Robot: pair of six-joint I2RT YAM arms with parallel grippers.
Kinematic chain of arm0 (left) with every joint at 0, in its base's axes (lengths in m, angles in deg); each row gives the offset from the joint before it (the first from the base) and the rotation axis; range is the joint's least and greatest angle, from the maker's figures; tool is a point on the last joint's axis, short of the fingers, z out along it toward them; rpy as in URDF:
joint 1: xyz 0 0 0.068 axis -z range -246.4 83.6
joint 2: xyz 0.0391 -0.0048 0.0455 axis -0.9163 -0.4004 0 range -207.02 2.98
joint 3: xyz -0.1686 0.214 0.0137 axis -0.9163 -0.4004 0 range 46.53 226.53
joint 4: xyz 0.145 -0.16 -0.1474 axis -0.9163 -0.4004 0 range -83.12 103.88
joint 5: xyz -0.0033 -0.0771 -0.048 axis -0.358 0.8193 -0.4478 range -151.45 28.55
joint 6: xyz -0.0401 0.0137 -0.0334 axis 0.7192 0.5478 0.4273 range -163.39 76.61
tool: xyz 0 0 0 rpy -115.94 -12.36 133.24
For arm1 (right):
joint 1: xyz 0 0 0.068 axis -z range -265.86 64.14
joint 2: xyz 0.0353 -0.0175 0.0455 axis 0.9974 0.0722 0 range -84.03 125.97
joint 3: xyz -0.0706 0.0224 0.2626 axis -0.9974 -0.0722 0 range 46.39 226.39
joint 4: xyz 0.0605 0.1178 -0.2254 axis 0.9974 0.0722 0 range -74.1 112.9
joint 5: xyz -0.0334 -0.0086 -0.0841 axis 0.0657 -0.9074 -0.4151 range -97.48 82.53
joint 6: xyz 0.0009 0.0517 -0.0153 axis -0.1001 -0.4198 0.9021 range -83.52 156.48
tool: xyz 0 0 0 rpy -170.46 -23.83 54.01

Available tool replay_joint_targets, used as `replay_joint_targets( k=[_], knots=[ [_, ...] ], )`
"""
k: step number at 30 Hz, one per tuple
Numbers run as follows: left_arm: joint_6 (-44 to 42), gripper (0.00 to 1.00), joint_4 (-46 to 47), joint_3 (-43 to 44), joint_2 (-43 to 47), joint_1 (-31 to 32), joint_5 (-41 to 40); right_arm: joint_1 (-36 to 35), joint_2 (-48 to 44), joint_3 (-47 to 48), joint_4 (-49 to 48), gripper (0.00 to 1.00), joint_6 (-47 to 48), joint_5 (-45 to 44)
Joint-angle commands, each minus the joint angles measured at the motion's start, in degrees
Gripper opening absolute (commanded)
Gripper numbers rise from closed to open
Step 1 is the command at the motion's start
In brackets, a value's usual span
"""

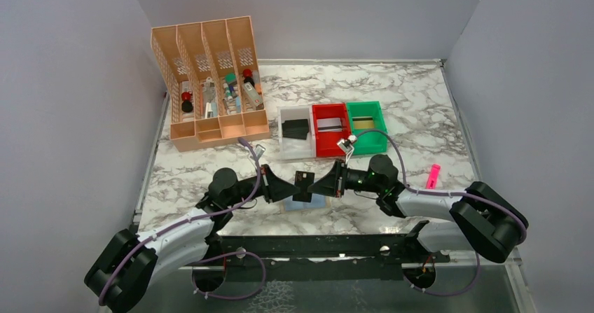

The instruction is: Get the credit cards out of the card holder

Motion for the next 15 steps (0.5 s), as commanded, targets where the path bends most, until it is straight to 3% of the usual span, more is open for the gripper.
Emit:
replay_joint_targets(
  k=[1,8,12,15],
  knots=[
    [0.1,0.06,2.4,-1.2,0.0,0.2,-0.4,0.0,0.8,-0.2,-4.6,0.05,-0.4,1.7],
    [1.0,0.54,1.8,-2.6,-0.1,0.2,-4.3,0.1,-2.0,-0.1,4.6,0.01,3.1,-4.3],
    [1.1,0.8,-1.2,-3.7,0.4,0.1,-8.5,0.1,-5.8,2.7,18.6,0.01,9.6,-11.5],
    [0.3,0.91,-6.7,-3.8,1.5,0.1,-13.2,0.1,-8.3,6.6,30.0,0.01,15.8,-19.0]
  ],
)
